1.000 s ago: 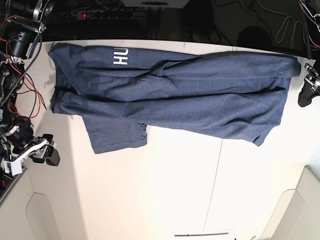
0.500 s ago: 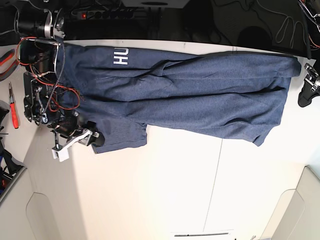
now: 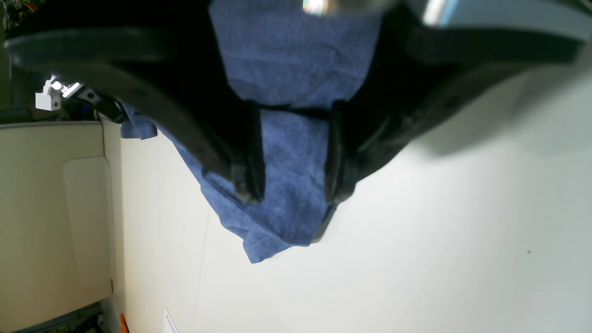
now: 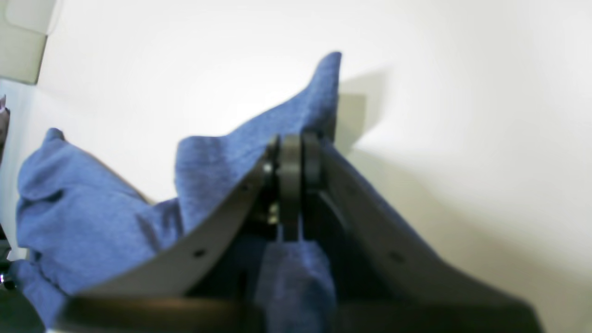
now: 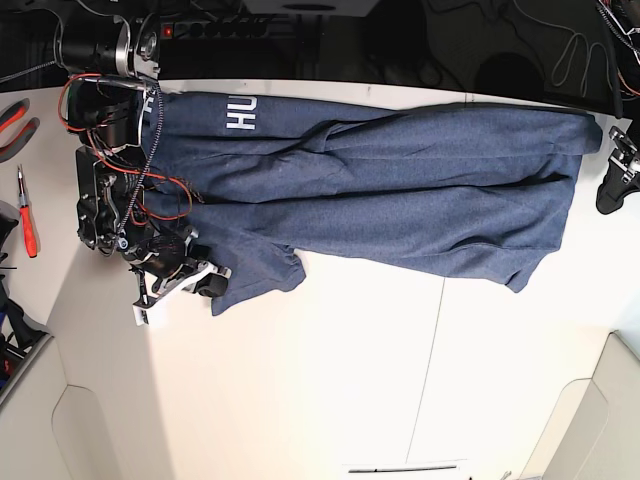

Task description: Layout the t-shirt on the table in an organized manner, then fold the t-shirt properly

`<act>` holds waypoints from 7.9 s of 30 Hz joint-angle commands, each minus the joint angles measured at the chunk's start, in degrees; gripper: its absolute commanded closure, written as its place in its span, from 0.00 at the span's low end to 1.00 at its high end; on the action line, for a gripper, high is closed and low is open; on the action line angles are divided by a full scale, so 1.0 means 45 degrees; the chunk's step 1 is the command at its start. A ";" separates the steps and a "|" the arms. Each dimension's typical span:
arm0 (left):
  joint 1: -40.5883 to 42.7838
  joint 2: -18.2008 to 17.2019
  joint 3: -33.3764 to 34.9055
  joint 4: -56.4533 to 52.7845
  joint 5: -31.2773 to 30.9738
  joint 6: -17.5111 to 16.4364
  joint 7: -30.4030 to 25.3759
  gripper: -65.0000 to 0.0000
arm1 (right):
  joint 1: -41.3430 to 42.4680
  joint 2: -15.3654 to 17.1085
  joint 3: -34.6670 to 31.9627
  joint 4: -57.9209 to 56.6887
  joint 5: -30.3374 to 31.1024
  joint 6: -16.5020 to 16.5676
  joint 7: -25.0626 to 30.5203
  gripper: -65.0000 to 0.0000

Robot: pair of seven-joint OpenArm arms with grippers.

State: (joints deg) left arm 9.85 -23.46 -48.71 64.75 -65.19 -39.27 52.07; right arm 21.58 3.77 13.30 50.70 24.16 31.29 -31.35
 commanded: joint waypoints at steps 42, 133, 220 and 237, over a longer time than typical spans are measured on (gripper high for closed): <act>-0.0034 -0.0248 -0.0063 0.0214 -0.0325 -0.0163 -0.0180 0.61 | -0.7436 -0.1826 -0.1904 1.1764 0.4799 0.0155 -0.5552 0.61; -0.0039 -0.0248 -0.0063 0.0214 -0.0316 -0.0163 -0.0180 0.85 | -0.1661 0.0816 -0.3070 0.6781 -0.4070 -0.1642 -0.4590 1.00; -0.0034 -0.0248 -0.0063 0.0214 -0.0316 -0.0163 0.0015 0.85 | -0.2161 0.3147 -0.7320 0.9267 -0.5513 0.0563 -0.5328 0.64; -0.0039 -0.0248 -0.0063 0.0214 -0.0321 -0.0163 0.0010 0.85 | -0.2157 0.2909 -0.7320 0.8281 -0.5508 0.0559 -0.5076 0.71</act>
State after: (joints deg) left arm 9.85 -23.29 -48.71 64.75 -65.19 -39.24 52.71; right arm 10.79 16.78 -19.90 87.09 -0.84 34.09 -55.13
